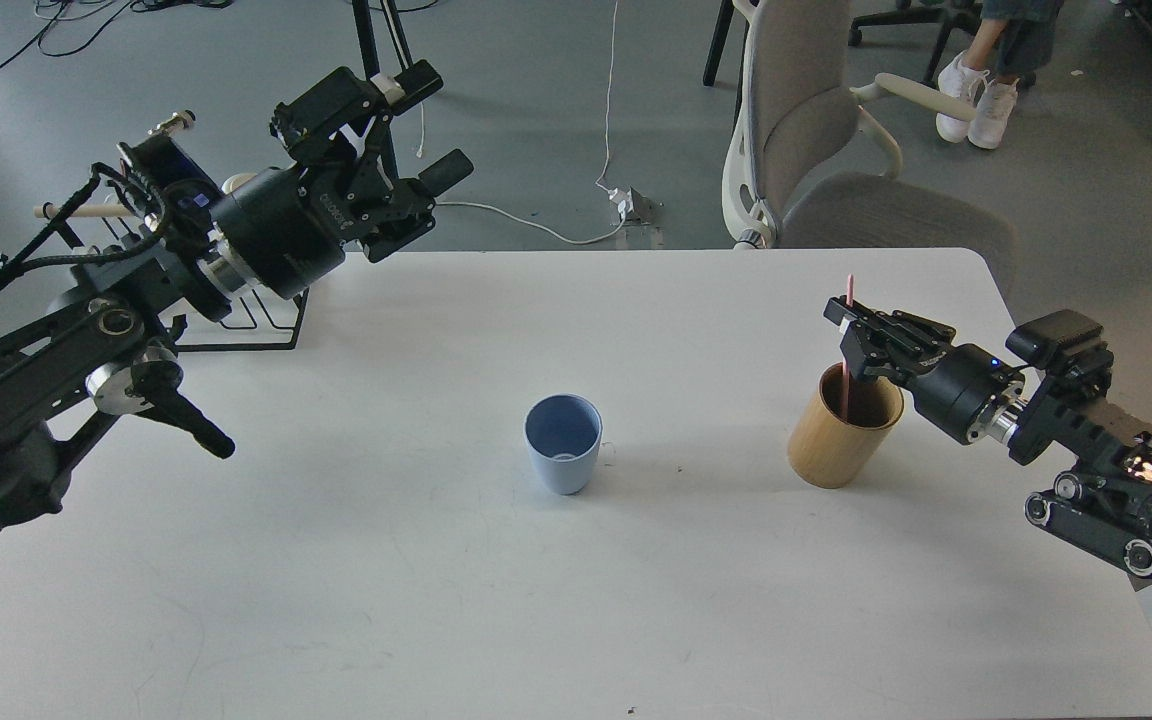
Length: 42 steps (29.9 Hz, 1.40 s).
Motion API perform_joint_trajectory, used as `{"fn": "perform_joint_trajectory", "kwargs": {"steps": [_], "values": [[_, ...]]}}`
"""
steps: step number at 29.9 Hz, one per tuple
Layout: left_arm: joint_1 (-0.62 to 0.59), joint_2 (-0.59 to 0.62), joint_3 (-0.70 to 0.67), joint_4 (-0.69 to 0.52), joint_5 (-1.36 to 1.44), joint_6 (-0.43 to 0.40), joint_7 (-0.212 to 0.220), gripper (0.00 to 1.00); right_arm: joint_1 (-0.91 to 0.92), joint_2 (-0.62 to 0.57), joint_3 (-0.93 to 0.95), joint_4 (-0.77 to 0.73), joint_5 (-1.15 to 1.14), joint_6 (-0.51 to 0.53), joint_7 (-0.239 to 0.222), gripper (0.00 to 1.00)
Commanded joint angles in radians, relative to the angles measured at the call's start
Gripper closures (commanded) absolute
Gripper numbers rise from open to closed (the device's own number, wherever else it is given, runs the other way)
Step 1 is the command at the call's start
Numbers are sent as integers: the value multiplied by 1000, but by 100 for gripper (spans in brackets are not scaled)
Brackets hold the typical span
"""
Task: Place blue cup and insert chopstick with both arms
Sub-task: 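Grasp the red stick in the tan cup with the right gripper and lift, then move the red stick over the blue cup and lower it inside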
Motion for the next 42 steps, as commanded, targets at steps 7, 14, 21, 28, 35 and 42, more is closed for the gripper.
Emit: {"fn": "perform_joint_trajectory", "kwargs": {"steps": [7, 14, 21, 28, 35, 42], "values": [[0, 0, 0, 3, -29, 0, 0, 3, 34, -51, 16, 19, 9, 0, 0, 100], [3, -3, 0, 23, -49, 0, 0, 3, 96, -207, 97, 168, 27, 0, 0, 100], [41, -18, 2, 122, -63, -2, 0, 3, 254, -292, 183, 314, 180, 0, 0, 100], [81, -77, 2, 253, -63, -5, 0, 2, 294, 71, 151, 158, 194, 0, 0, 100], [107, -81, 2, 322, -64, -5, 0, 2, 296, 426, -22, -90, 151, 0, 0, 100], [107, -115, 2, 376, -96, -12, 0, 2, 293, 502, -74, -107, 151, 0, 0, 100]]}}
